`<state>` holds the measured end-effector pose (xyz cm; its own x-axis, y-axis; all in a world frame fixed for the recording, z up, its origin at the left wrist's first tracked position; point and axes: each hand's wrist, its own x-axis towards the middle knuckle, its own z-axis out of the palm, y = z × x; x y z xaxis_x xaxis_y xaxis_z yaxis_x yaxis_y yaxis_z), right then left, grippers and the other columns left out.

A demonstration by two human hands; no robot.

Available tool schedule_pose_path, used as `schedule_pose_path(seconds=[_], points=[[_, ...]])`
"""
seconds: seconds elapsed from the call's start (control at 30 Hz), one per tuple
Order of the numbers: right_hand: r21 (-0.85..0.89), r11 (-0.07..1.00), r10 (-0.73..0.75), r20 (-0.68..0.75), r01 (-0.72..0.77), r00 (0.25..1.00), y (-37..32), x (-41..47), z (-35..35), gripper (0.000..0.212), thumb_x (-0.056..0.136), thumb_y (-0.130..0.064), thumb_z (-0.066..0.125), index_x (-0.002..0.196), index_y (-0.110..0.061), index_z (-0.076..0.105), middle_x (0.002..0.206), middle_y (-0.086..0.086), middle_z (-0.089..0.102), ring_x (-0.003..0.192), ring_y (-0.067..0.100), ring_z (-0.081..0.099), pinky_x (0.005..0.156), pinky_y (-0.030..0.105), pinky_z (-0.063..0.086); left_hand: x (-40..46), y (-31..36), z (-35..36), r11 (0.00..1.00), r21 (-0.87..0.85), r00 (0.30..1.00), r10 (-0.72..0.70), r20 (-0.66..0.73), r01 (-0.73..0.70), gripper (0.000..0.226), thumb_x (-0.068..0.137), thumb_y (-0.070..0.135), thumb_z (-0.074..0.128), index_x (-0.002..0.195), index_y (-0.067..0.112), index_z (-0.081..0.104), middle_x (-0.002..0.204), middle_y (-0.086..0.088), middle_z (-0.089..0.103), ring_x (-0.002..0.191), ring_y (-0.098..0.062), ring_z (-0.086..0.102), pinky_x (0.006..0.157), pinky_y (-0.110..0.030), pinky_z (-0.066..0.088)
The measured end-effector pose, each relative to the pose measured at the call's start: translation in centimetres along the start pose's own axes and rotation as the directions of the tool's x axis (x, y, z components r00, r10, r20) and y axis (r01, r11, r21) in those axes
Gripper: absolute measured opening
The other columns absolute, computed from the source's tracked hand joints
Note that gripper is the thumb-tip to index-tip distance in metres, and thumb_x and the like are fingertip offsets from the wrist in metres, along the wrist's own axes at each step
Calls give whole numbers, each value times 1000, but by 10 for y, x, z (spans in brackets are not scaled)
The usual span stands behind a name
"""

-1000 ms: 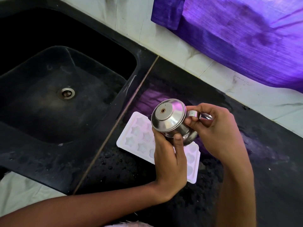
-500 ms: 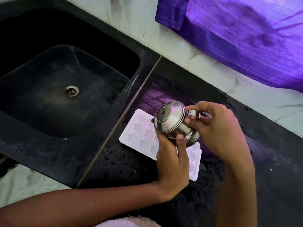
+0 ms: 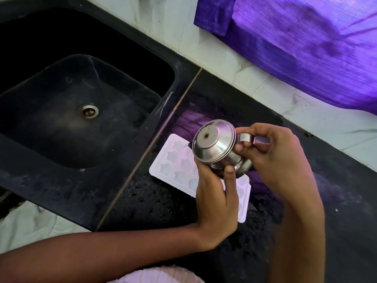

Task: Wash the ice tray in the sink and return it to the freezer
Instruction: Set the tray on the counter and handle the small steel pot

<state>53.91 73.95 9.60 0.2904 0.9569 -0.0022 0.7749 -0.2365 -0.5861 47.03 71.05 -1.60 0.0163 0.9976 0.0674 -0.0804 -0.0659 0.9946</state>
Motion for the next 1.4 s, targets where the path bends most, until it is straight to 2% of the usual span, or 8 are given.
schedule_pose_path(seconds=[0.07, 0.23, 0.4, 0.5, 0.6, 0.77, 1.13, 1.4], points=[[22, 1000, 4, -2, -4, 1000, 0, -1, 0, 15, 81, -8, 69, 85, -22, 70, 96, -14, 70, 87, 6, 65, 83, 32, 55, -1, 3, -2, 999, 11, 999, 33, -10, -33, 63, 96, 37, 42, 145, 41, 3, 147, 6, 40, 130, -7, 45, 105, -31, 40], [54, 998, -11, 12, 10, 1000, -3, -3, 0, 19, 81, -3, 68, 82, -22, 69, 97, -16, 70, 89, 8, 67, 84, 35, 56, -4, 3, -4, 997, 19, 997, 79, -27, -79, 75, 92, 33, 45, 145, 45, -7, 153, 0, 31, 137, -15, 38, 109, -42, 36], [18, 999, -38, 29, 38, 999, -7, -6, 2, 15, 80, -4, 69, 77, -18, 67, 94, -14, 71, 90, 10, 67, 84, 39, 55, -10, -1, -4, 999, -22, 999, 43, -33, -44, 74, 92, 24, 50, 150, 26, 4, 151, -2, 35, 135, -14, 40, 108, -42, 37], [-8, 1000, -29, 51, 30, 998, -9, -8, 4, 13, 80, -8, 70, 78, -21, 68, 95, -12, 71, 92, 12, 66, 85, 40, 55, -13, -2, -5, 1000, -25, 999, 13, -38, -14, 76, 90, 30, 48, 151, 16, 5, 150, -4, 37, 135, -16, 41, 108, -42, 37], [-34, 999, -30, 64, 33, 997, -12, -9, 5, 19, 80, -10, 71, 74, -27, 65, 97, -12, 71, 93, 12, 66, 86, 39, 54, -16, -1, -6, 1000, -17, 999, -9, -33, 8, 77, 89, 34, 46, 151, 16, 5, 148, -5, 39, 133, -16, 44, 106, -41, 38], [-119, 992, -44, 61, 51, 997, -15, -10, 3, 17, 80, -13, 71, 72, -25, 61, 94, -10, 70, 93, 12, 64, 83, 38, 53, -19, 0, -6, 1000, -6, 1000, -13, -14, 13, 74, 89, 37, 45, 150, 14, 10, 144, -3, 44, 129, -14, 47, 103, -38, 41], [-126, 991, -46, 48, 52, 998, -17, -14, 3, 19, 81, -13, 70, 73, -27, 61, 96, -11, 70, 92, 11, 63, 83, 39, 53, -21, 2, -7, 1000, -8, 1000, -11, -6, 11, 72, 89, 35, 46, 149, 14, 12, 143, -2, 45, 128, -12, 48, 103, -36, 41], [-129, 990, -59, 46, 64, 997, -19, -15, 2, 27, 82, -12, 69, 69, -32, 58, 95, -10, 69, 91, 11, 63, 83, 36, 53, -22, 1, -6, 1000, -6, 1000, -22, -2, 22, 71, 89, 40, 44, 148, 14, 13, 142, -4, 46, 127, -16, 49, 102, -40, 42]])
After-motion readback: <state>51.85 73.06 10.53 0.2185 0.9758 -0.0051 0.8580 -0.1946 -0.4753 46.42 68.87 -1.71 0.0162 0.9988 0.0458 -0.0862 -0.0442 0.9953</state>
